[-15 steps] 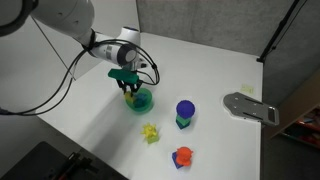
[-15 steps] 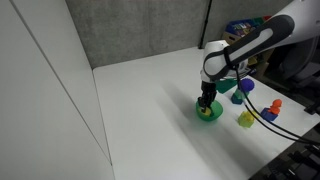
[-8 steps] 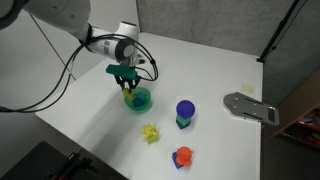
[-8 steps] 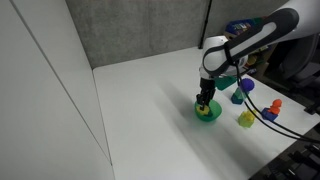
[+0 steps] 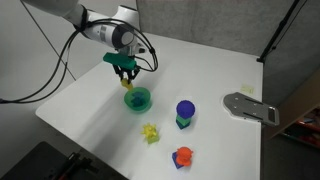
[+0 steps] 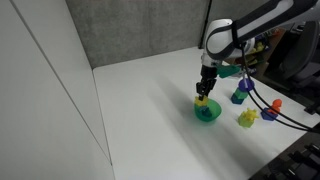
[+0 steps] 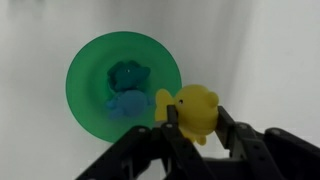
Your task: Take the yellow toy out of the bowl and put it on the table
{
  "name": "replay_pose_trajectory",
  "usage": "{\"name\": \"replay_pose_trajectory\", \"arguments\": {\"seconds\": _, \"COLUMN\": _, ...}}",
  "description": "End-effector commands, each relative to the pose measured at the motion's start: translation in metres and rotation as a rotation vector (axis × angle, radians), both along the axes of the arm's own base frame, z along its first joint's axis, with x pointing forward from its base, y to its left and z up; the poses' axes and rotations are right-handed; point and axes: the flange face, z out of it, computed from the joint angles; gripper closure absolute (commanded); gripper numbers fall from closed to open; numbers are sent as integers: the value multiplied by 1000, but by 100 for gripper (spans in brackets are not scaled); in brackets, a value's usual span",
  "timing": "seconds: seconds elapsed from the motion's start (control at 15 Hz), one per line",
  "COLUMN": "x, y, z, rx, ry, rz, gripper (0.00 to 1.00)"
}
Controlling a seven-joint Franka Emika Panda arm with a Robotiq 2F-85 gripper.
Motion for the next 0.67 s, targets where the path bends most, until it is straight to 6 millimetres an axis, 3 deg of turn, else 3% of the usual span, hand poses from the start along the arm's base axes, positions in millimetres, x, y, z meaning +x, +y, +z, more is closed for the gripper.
{"name": "replay_pose_trajectory", "arguments": {"seconds": 0.0, "x": 2, "y": -24, "z": 39, "rx": 5, "ry": -42, "rz": -44, "gripper": 84}}
{"name": "replay_pose_trajectory", "arguments": {"seconds": 0.27, "x": 10, "y": -68, "z": 62, "rx": -5, "ry": -86, "rz": -119, "gripper": 84}}
{"name": "replay_pose_trajectory", "arguments": {"seconds": 0.6, "x": 12, "y": -137, "z": 61, "rx": -20, "ry": -98, "rz": -225, "gripper": 84}}
